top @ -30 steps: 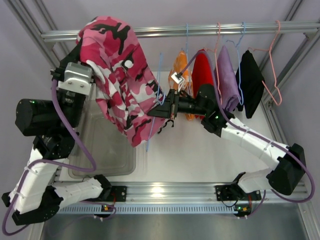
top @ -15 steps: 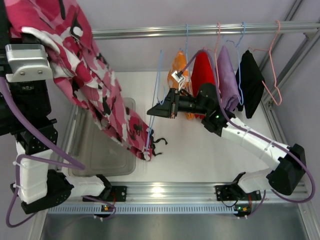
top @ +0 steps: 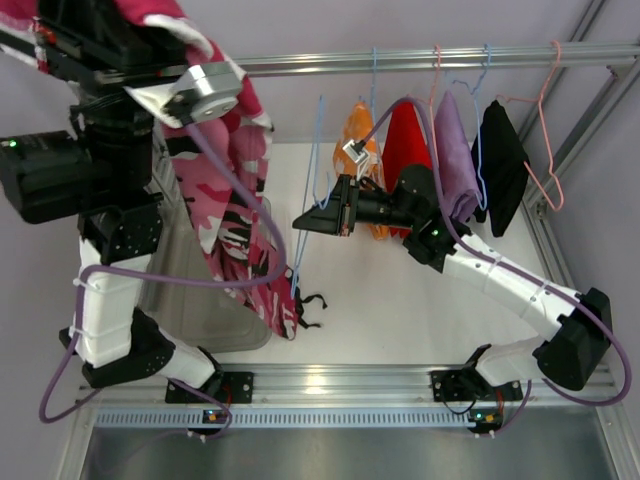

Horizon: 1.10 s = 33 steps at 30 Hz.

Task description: Remove the trousers from the hanger

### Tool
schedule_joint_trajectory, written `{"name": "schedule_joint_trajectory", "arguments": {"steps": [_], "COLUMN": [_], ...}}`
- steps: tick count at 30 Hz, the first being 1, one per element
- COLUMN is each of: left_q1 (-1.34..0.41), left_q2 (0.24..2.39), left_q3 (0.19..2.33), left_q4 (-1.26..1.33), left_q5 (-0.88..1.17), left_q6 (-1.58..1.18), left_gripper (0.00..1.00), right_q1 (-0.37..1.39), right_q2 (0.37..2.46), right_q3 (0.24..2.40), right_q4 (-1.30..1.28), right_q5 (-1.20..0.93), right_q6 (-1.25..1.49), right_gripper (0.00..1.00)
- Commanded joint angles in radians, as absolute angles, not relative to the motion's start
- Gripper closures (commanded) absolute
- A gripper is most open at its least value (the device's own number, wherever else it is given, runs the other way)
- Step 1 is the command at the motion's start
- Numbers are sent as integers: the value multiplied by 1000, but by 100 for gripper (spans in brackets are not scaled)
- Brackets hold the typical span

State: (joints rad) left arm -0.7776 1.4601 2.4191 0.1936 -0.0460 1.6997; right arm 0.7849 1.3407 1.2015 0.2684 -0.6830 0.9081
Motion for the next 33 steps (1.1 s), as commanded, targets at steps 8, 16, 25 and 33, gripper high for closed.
{"name": "schedule_joint_trajectory", "arguments": {"steps": [8,16,25,33], "left_q1": [-775,-775,-779,-798], "left_q2": [1399,1181,997,959], "left_q3": [2373,2171,1955,1856], "left_q4": [120,-55,-213,-629], "left_q5": [-308,-515,-713,-853], "left_q6": [2075,2114,2194,1953], "left_gripper": [100,100,100,100], "right_q1": [802,798,798,799], "right_q2": [1295,1292,1319,1327], "right_q3": [1255,1252,1267,1285], "right_q4": [353,362,377,370], "right_q5": [-693,-699,-701,-698], "right_q6": [887,903,920,919], "right_gripper": [100,100,100,100]}}
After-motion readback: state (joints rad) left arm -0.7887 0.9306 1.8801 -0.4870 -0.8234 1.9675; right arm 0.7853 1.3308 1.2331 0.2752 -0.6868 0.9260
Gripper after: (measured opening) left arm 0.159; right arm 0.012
